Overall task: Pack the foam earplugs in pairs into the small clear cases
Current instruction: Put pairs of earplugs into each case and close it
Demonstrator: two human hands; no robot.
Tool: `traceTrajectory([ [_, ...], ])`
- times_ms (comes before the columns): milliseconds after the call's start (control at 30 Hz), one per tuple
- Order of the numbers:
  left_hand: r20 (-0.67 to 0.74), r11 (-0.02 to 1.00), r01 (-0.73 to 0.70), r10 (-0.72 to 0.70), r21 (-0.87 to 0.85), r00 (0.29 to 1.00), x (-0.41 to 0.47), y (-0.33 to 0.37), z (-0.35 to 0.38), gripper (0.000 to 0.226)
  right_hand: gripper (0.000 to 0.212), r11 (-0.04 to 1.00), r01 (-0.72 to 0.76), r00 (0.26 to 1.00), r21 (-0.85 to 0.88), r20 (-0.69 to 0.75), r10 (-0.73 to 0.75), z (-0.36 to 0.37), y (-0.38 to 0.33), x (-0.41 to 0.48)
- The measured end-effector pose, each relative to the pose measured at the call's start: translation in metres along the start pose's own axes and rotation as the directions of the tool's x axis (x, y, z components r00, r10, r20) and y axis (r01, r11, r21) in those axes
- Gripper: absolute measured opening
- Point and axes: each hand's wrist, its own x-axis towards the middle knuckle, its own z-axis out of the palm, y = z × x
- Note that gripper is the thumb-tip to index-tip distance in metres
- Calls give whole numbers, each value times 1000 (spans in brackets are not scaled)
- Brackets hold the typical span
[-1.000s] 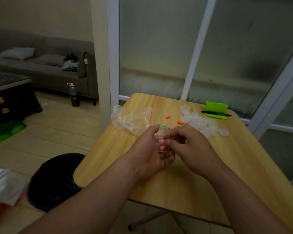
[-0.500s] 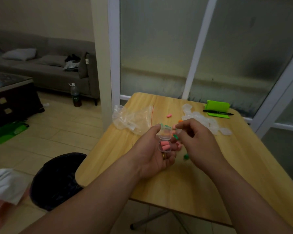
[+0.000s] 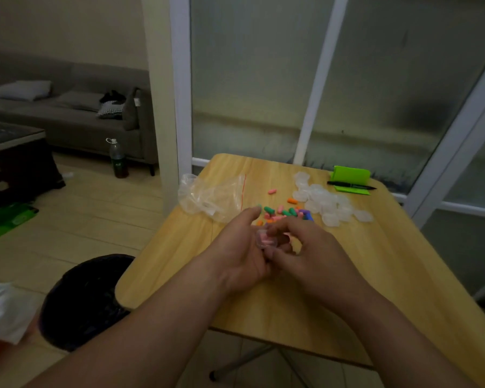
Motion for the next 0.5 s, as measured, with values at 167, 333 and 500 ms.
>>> traceTrajectory([
  [167, 49, 991, -68, 63, 111, 997, 1, -8, 7, 35, 22, 998, -31, 997, 49, -64, 34, -4, 4, -2],
  [333, 40, 985, -111, 107, 129, 993, 2, -15, 12, 38, 56, 995, -77, 995, 59, -60, 81, -10, 21, -6],
  [500, -18, 976, -145, 150, 164, 989, 9, -21, 16, 40, 44, 998, -60, 995, -25, -81, 58, -10, 29, -13],
])
